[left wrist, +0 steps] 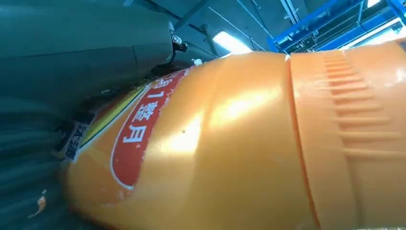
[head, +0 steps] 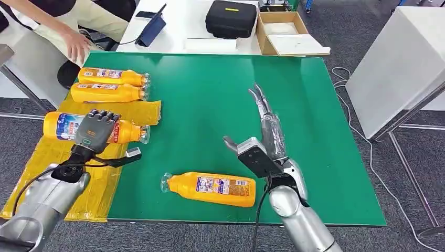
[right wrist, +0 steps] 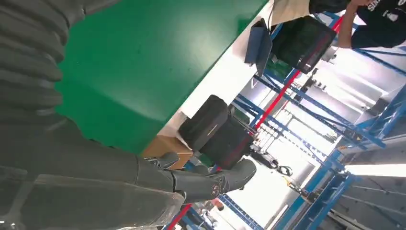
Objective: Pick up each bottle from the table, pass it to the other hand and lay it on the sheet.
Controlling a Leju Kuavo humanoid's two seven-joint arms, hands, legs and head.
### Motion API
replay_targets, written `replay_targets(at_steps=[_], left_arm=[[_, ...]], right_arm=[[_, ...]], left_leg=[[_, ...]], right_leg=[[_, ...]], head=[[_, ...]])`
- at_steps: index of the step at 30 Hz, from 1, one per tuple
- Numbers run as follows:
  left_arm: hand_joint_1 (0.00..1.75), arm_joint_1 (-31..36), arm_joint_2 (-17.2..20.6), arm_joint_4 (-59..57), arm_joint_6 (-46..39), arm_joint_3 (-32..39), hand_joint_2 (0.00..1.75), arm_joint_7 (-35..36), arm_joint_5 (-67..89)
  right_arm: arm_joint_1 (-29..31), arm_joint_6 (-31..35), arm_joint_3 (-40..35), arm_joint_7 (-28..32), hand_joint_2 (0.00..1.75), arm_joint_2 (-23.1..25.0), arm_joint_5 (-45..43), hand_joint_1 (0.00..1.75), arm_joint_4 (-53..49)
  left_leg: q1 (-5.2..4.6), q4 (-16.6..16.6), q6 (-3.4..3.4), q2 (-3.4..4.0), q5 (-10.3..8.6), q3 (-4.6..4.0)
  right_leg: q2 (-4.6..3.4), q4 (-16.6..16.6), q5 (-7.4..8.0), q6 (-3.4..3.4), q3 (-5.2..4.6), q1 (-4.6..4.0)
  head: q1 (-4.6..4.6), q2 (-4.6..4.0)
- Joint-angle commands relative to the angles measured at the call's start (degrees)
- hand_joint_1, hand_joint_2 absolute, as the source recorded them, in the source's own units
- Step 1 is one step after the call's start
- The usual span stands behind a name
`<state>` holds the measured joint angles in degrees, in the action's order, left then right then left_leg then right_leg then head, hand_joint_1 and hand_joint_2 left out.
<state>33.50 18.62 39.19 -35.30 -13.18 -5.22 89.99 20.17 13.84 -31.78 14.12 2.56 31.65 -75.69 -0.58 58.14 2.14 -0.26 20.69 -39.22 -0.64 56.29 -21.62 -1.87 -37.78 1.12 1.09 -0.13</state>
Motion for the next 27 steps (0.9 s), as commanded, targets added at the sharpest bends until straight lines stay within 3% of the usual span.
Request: replay_targets(at_steps=[1, 7, 8, 12, 14, 15, 19, 22, 23, 27], left_arm=[[0.0, 1.1, -2.55, -3.86, -0.08, 3.43, 1.75, 0.47, 0.01], [0.0, 1.01, -2.7, -3.99, 0.39, 3.78, 1.75, 0.32, 0.01], [0.0, 1.01, -2.7, -3.99, 0.39, 3.78, 1.75, 0.32, 0.01], [0.0, 1.09, -2.95, -4.34, 1.28, 4.23, 1.75, 0.42, 0.01], [0.0, 1.13, -3.09, -4.45, 1.69, 4.27, 1.75, 0.65, 0.01], [0.0, 1.24, -3.38, -4.55, 2.18, 4.62, 1.75, 0.83, 0.01], [0.0, 1.68, -3.87, -5.18, 4.86, 5.26, 1.75, 1.46, 0.01], [0.0, 2.28, -4.79, -5.56, 6.21, 5.63, 1.75, 1.7, 0.01], [0.0, 2.28, -4.79, -5.56, 6.21, 5.63, 1.75, 1.7, 0.01], [0.0, 2.57, -5.56, -5.36, 6.4, 6.65, 1.75, 0.99, -0.36]], right_arm=[[1.83, -0.91, -0.94, -0.5, 1.75, -0.43, 0.38, 0.0, 2.59], [1.9, -1.03, -1.1, -0.53, 1.75, -0.46, 0.52, 0.0, 2.61], [1.9, -1.03, -1.1, -0.53, 1.75, -0.46, 0.52, 0.0, 2.61], [2.0, -1.19, -1.26, -0.64, 1.75, -0.64, 0.81, 0.0, 2.6], [2.11, -1.3, -1.48, -0.84, 1.75, -0.75, 1.27, 0.0, 2.78], [2.05, -1.33, -1.61, -0.95, 1.75, -0.75, 1.56, 0.0, 2.74], [1.41, -1.24, -2.04, -0.92, 1.75, -0.73, 2.63, 0.0, 1.76], [1.11, -1.41, -2.65, -0.73, 1.75, -0.67, 3.27, 0.0, 0.41], [1.11, -1.41, -2.65, -0.73, 1.75, -0.67, 3.27, 0.0, 0.41], [0.78, -1.8, -2.93, -0.8, 1.75, -0.94, 3.76, 0.0, -1.12]], left_leg=[[0.01, -0.05, -0.12, -0.05, 0.08, 0.27], [0.01, -0.07, -0.24, -0.07, 0.2, 0.6], [0.01, -0.06, -0.12, -0.04, 0.07, 0.24], [0.01, -0.05, -0.13, -0.04, 0.09, 0.28], [0.01, -0.09, -0.26, -0.06, 0.23, 0.69], [0.01, -0.06, -0.14, -0.03, 0.09, 0.3], [0.01, -0.05, -0.1, -0.07, 0.05, 0.2], [0.02, -0.07, -0.25, -0.09, 0.23, 0.67], [0.01, -0.04, -0.13, -0.11, 0.08, 0.27], [0.0, -0.04, -0.11, -0.11, 0.06, 0.21]], right_leg=[[0.09, -0.05, -0.09, 0.09, 0.28, -0.01], [0.15, -0.06, -0.22, 0.17, 0.61, -0.03], [0.08, -0.05, -0.07, 0.08, 0.25, -0.01], [0.08, -0.05, -0.09, 0.09, 0.29, -0.01], [0.15, -0.08, -0.24, 0.19, 0.69, -0.03], [0.08, -0.07, -0.09, 0.09, 0.32, -0.02], [0.11, -0.06, -0.07, 0.08, 0.22, -0.02], [0.18, -0.08, -0.25, 0.18, 0.69, -0.03], [0.15, -0.04, -0.11, 0.09, 0.3, -0.02], [0.15, -0.03, -0.09, 0.08, 0.23, -0.01]], head=[[-0.02, 0.0], [0.0, 0.0], [0.02, 0.0], [0.0, 0.0], [0.0, 0.0], [0.0, 0.0], [0.02, 0.0], [0.02, 0.0], [0.0, 0.0], [0.0, 0.0]])
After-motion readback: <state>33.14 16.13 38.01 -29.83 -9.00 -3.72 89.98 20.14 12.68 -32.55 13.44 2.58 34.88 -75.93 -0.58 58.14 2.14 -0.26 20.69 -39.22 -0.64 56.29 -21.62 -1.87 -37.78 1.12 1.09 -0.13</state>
